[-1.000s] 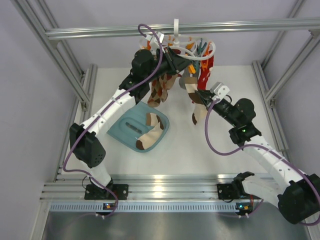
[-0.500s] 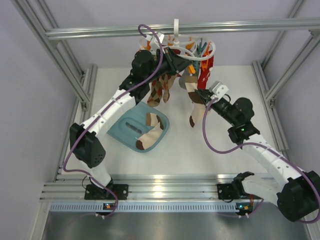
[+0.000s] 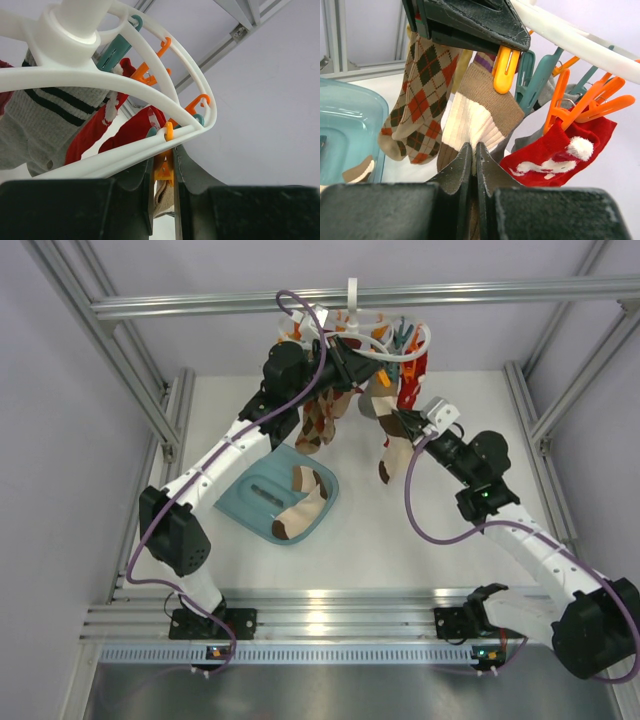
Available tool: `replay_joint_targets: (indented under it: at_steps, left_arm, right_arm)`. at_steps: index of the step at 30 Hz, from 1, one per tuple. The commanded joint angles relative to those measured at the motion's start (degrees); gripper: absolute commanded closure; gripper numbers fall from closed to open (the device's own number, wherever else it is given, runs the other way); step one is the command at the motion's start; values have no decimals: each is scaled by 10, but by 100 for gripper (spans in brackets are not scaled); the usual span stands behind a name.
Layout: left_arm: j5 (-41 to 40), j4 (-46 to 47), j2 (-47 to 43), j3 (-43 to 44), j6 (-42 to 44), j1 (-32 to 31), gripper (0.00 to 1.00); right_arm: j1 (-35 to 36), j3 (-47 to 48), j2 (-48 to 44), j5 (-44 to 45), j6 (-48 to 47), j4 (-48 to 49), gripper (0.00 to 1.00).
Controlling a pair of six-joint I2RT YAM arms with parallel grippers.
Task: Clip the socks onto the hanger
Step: Clamp the sock onto the hanger.
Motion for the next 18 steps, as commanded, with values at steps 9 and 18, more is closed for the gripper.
replay_joint_targets:
  at_steps: [9, 18]
  left_arm:
    - [4, 11, 23, -15, 10, 8, 100]
    - [11, 12, 21, -19, 10, 5, 100]
  right_arm:
    - [-21, 44, 6, -12, -15, 28, 100]
    - [-21, 70, 28, -21, -4, 35, 100]
